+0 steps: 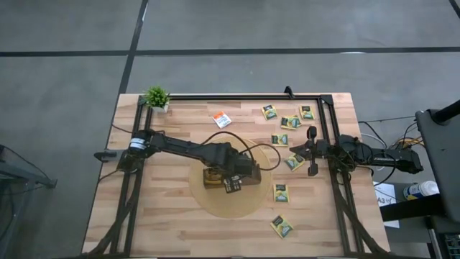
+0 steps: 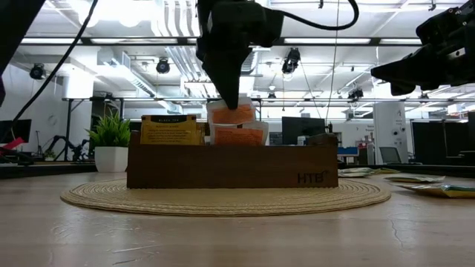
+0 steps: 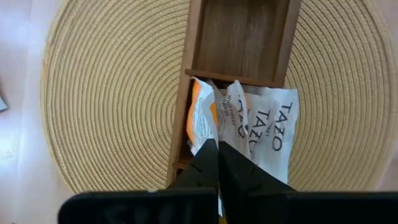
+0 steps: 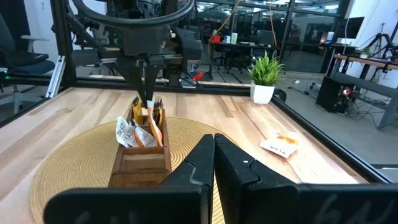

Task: Pick & Place Tea
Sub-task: Put the left orange tea sachet into the mid section of the wooden organizer

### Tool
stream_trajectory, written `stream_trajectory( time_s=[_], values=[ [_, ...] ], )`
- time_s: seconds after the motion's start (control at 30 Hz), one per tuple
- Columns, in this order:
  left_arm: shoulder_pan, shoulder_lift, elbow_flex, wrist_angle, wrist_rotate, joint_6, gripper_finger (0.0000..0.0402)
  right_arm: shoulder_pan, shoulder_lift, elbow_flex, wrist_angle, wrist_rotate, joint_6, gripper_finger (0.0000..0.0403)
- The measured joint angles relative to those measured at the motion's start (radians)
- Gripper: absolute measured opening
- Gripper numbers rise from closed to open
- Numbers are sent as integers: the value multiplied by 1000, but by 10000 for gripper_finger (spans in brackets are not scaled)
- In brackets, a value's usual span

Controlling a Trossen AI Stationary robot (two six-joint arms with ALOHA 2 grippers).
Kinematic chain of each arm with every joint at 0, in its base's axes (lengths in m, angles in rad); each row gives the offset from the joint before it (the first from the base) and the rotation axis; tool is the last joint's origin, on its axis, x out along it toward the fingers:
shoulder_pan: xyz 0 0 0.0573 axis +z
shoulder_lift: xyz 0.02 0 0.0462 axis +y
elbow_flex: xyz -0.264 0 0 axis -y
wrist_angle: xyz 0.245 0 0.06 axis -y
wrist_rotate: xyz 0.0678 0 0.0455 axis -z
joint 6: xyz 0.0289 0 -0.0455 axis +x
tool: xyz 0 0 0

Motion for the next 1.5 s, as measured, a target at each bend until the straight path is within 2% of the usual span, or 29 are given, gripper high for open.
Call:
stream_trajectory(
  time_s=[0.27,0.53,0.9,1.07,1.23,1.5],
  values=[
    [21,0,-14,-1,94,40,0,0,0,0,0,0,0,9],
    [84,9,-15,28,91,61,0,0,0,0,0,0,0,9],
    [110,117,-15,39,143,116,0,0,0,0,0,0,0,9],
    [101,116,0,23,132,96,0,0,0,0,0,0,0,9],
    [81,81,34,25,62,68,0,0,0,0,0,0,0,9],
    [71,82,35,35,62,47,0,0,0,0,0,0,0,9]
  ],
)
